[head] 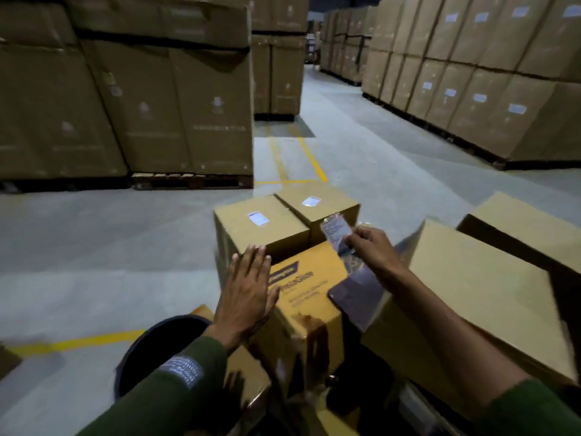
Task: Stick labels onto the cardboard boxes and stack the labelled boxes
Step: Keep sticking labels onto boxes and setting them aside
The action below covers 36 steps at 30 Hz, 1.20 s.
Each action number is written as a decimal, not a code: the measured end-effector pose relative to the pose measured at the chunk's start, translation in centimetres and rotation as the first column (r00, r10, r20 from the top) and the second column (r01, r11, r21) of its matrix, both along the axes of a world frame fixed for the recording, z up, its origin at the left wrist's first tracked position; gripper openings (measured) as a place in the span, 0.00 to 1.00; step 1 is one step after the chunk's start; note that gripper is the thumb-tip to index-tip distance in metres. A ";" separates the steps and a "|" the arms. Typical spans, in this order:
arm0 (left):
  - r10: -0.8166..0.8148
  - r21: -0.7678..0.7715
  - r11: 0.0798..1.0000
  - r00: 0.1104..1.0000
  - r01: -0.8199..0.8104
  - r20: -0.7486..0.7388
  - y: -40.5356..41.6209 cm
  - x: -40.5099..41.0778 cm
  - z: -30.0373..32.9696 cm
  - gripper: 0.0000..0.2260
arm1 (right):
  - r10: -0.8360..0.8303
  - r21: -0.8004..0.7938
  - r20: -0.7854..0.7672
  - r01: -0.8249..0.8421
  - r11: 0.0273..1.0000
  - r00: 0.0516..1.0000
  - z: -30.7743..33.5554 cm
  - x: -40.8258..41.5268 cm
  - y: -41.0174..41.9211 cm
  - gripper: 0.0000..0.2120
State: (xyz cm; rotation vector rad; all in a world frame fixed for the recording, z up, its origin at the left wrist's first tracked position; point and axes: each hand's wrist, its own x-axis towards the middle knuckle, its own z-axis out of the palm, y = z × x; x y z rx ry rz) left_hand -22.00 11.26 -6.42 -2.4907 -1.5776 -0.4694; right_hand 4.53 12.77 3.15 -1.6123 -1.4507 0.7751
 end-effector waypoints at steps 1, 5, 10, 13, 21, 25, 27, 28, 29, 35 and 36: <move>0.051 -0.010 0.999 0.999 -0.052 -0.015 -0.4 -2.5 -0.5 0.31 | 0.064 -0.024 0.063 -0.062 0.998 0.996 -0.8 -2.5 0.1 0.12; 0.233 -0.036 0.971 0.971 -0.235 -0.052 -2.6 -11.1 -2.3 0.29 | 0.322 -0.059 0.326 -0.320 0.945 0.889 -4.7 -11.6 0.3 0.11; 0.387 -0.045 0.920 0.919 -0.390 -0.073 -6.6 -18.7 -4.6 0.27 | 0.452 -0.069 0.550 -0.502 0.862 0.702 -8.9 -20.3 0.2 0.09; 0.437 -0.047 0.896 0.895 -0.442 -0.086 -8.3 -21.5 -5.5 0.27 | 0.458 -0.014 0.584 -0.556 0.831 0.670 -9.9 -23.8 -0.2 0.08; 0.463 -0.055 0.881 0.881 -0.469 -0.101 -10.2 -25.0 -7.6 0.27 | 0.489 -0.019 0.647 -0.629 0.777 0.585 -14.4 -28.9 -1.8 0.13; 0.444 -0.057 0.890 0.888 -0.453 -0.123 -11.0 -25.7 -8.8 0.27 | 0.620 -0.256 0.683 -0.669 0.698 0.386 -17.8 -28.7 -4.0 0.16; 0.426 -0.054 0.898 0.894 -0.436 -0.140 -11.2 -25.7 -9.2 0.27 | 0.628 -0.264 0.671 -0.665 0.699 0.394 -18.4 -27.7 -4.8 0.16; 0.414 -0.051 0.904 0.900 -0.424 -0.140 -11.2 -25.5 -9.3 0.27 | 0.619 -0.243 0.660 -0.659 0.712 0.425 -18.4 -27.0 -5.1 0.15; 0.401 -0.049 0.911 0.906 -0.410 -0.138 -11.2 -25.2 -9.2 0.26 | 0.605 -0.214 0.652 -0.653 0.726 0.458 -18.2 -26.3 -5.2 0.14; 0.305 -0.009 0.951 0.944 -0.308 -0.125 -9.1 -19.9 -6.8 0.27 | 0.401 0.005 0.642 -0.526 0.850 0.654 -14.1 -20.8 -4.7 0.08; 0.276 -0.002 0.960 0.953 -0.278 -0.127 -8.6 -18.4 -6.1 0.27 | 0.356 0.052 0.632 -0.496 0.867 0.688 -13.1 -19.6 -4.6 0.07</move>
